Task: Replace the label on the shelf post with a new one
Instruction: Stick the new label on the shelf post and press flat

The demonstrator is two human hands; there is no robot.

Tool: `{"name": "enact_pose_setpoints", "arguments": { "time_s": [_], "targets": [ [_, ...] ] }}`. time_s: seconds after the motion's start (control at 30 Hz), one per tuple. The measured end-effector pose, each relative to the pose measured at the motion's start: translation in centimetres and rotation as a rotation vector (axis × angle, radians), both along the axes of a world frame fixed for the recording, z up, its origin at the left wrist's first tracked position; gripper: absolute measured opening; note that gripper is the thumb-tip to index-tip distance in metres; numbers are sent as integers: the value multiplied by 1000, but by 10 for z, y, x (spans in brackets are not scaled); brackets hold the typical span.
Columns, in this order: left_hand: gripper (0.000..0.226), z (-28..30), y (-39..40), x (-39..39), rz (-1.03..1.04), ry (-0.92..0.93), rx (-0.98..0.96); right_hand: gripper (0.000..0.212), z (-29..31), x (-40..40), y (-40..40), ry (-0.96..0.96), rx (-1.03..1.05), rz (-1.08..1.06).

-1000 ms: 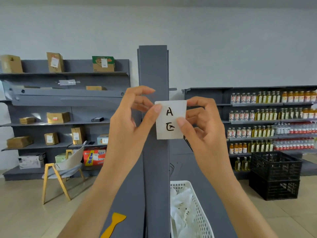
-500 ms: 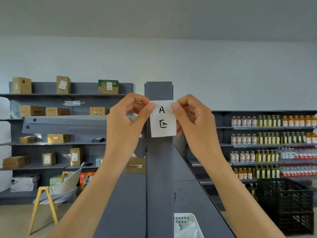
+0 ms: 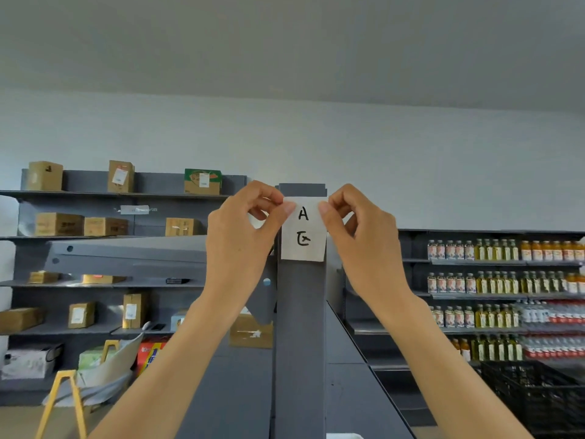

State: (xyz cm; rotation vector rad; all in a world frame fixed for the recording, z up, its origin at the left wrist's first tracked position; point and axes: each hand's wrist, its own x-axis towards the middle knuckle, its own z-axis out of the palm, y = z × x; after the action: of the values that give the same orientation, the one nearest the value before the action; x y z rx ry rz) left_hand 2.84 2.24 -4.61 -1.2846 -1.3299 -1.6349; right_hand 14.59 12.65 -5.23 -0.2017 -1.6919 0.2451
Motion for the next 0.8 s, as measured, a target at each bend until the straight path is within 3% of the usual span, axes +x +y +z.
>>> {"name": "enact_pose_setpoints", "arguments": {
  "time_s": [0.47,0.8],
  "targets": [
    [16,9,-1,1,245,41,-87,22,10,-4,-2,-143,219,-317],
    [20,10,0,-2,253,34,-155,23,9,1,-4,-180,229,-355]
  ]
}}
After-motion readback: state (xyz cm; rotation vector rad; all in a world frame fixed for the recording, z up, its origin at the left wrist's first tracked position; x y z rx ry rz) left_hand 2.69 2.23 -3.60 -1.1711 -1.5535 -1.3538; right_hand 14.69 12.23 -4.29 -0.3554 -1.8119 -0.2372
